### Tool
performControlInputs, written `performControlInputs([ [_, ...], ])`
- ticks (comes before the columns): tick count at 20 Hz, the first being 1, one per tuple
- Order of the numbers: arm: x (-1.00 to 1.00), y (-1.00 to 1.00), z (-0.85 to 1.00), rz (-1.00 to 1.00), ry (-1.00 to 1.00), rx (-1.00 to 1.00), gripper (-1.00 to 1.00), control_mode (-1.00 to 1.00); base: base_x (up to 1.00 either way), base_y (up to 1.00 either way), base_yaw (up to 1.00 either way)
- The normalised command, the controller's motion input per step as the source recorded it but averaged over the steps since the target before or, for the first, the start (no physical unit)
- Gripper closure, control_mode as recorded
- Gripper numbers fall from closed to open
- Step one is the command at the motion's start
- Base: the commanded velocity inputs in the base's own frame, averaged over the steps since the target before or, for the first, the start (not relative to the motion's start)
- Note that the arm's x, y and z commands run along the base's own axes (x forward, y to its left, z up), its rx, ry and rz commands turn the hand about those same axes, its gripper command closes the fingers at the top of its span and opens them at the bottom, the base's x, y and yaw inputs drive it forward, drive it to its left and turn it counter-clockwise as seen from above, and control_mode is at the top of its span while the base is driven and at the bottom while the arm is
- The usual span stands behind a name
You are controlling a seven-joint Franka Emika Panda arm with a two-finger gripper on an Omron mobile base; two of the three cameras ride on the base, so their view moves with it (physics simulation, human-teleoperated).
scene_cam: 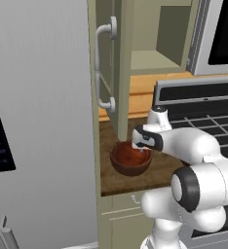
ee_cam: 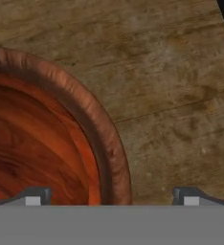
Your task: Pick up the bowls on the counter and stack them on top of one another in the open cabinet. Place the smaller bowl on top of the larger bowl.
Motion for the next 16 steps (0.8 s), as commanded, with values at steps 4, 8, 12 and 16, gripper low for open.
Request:
performControlInputs([
  [4, 0.00, -0.03, -0.35, 0.00, 0.11, 0.00, -1.00, -1.00, 0.00, 0.00, 0.00],
  [8, 0.00, 0.00, -0.24, 0.00, 0.08, 0.00, -1.00, -1.00, 0.00, 0.00, 0.00],
  [12, 0.00, 0.00, -0.05, 0.00, 0.05, 0.00, -1.00, -1.00, 0.00, 0.00, 0.00],
  [16, -0.08, 0.00, 0.00, 0.00, 0.00, 0.00, 1.00, -1.00, 0.00, 0.00, 0.00],
])
